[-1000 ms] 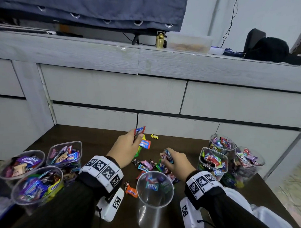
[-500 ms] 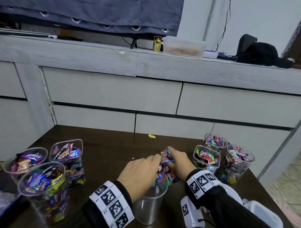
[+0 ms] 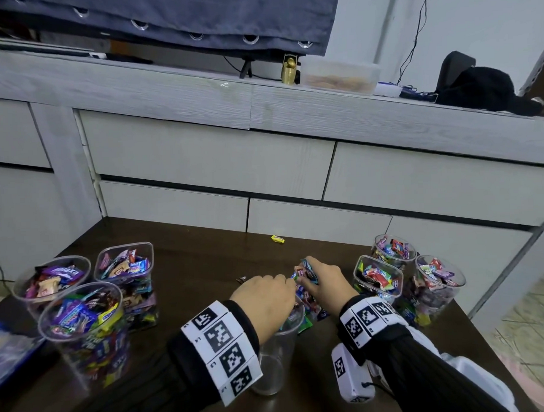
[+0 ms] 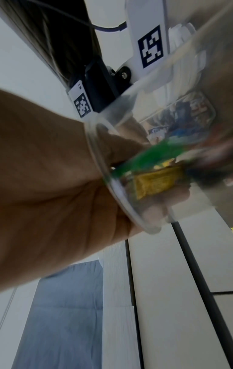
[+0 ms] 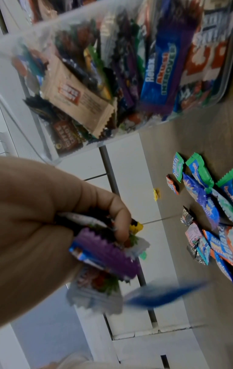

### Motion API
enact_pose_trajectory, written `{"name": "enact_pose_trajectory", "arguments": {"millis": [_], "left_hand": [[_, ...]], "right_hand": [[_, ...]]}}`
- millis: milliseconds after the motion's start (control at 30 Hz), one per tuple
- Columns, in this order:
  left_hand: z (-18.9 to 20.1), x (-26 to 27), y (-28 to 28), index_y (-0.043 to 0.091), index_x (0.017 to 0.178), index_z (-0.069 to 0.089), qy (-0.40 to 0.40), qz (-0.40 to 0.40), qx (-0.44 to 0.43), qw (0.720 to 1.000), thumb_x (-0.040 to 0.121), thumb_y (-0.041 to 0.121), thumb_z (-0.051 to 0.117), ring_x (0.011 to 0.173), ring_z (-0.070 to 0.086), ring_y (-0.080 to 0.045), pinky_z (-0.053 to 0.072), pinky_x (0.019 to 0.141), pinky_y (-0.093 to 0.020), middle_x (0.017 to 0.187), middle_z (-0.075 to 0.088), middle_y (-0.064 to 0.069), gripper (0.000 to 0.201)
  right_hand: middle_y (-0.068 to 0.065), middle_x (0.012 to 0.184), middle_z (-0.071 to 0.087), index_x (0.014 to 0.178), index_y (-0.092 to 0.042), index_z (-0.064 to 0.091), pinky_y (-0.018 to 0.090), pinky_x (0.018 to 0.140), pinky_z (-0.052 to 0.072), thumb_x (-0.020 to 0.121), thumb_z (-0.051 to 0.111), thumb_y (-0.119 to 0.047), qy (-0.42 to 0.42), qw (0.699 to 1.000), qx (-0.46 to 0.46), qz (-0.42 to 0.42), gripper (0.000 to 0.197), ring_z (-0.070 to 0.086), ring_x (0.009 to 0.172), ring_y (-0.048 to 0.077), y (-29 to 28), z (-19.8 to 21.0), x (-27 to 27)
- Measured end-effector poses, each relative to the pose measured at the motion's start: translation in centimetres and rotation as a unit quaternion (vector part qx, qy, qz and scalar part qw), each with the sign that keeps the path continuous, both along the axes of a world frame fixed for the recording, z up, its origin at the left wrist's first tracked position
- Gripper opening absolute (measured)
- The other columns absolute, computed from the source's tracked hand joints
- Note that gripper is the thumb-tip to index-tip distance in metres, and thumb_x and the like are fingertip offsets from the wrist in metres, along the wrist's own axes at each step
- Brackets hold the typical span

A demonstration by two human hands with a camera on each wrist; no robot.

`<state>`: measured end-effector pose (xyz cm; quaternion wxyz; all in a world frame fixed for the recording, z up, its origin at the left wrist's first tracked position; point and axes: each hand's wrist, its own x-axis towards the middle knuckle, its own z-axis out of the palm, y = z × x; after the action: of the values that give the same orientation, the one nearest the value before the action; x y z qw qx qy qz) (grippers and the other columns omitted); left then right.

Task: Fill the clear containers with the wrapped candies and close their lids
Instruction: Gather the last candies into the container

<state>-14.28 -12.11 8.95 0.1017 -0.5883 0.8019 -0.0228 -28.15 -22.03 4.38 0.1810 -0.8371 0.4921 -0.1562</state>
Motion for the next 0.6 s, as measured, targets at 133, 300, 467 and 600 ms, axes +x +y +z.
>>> {"name": "enact_pose_trajectory", "arguments": {"millis": [133, 300, 467, 600], "left_hand": [[0.1, -0.2, -0.6, 0.005, 0.126, 0.051, 0.014, 0.014, 0.023, 1.000, 0.102, 0.024, 0.045, 0.113, 0.057, -0.033, 0.047, 0.085, -0.041, 0.125, 0.055, -0.014, 0.031], [0.0, 0.0, -0.3, 0.010, 0.104, 0.062, 0.000, -0.016, 0.003, 1.000, 0.097, 0.029, 0.051, 0.099, 0.062, -0.030, 0.042, 0.069, -0.035, 0.109, 0.062, -0.009, 0.023], [0.1, 0.0, -0.3, 0.010, 0.106, 0.063, 0.012, -0.030, -0.010, 0.999, 0.096, 0.032, 0.052, 0.097, 0.062, -0.030, 0.042, 0.069, -0.035, 0.107, 0.061, -0.010, 0.027], [-0.4, 1.0, 0.2, 0.019, 0.098, 0.061, 0.188, -0.029, -0.062, 0.980, 0.096, 0.043, 0.048, 0.088, 0.057, -0.019, 0.042, 0.069, -0.030, 0.094, 0.057, 0.003, 0.027]], "right_hand": [[0.011, 0.112, 0.065, 0.127, -0.013, 0.047, 0.020, 0.075, 0.037, 0.096, 0.053, -0.026, 0.004, 1.000, -0.009, -0.004, 0.034, 0.061, 0.103, 0.025, -0.3, 0.2, 0.0], [0.009, 0.111, 0.065, 0.125, -0.014, 0.047, 0.019, 0.073, 0.036, 0.096, 0.053, -0.027, 0.004, 1.000, -0.008, -0.005, 0.033, 0.061, 0.102, 0.023, -0.5, 0.3, 0.3], [0.010, 0.110, 0.064, 0.124, -0.014, 0.047, 0.023, 0.075, 0.040, 0.096, 0.053, -0.026, -0.003, 1.000, -0.006, -0.005, 0.031, 0.061, 0.102, 0.025, -0.3, 0.7, 0.6], [0.010, 0.103, 0.066, 0.118, -0.013, 0.050, 0.023, 0.072, 0.040, 0.095, 0.054, -0.025, -0.032, 0.999, -0.022, -0.005, 0.026, 0.062, 0.096, 0.025, -0.2, 1.4, 0.4]]}}
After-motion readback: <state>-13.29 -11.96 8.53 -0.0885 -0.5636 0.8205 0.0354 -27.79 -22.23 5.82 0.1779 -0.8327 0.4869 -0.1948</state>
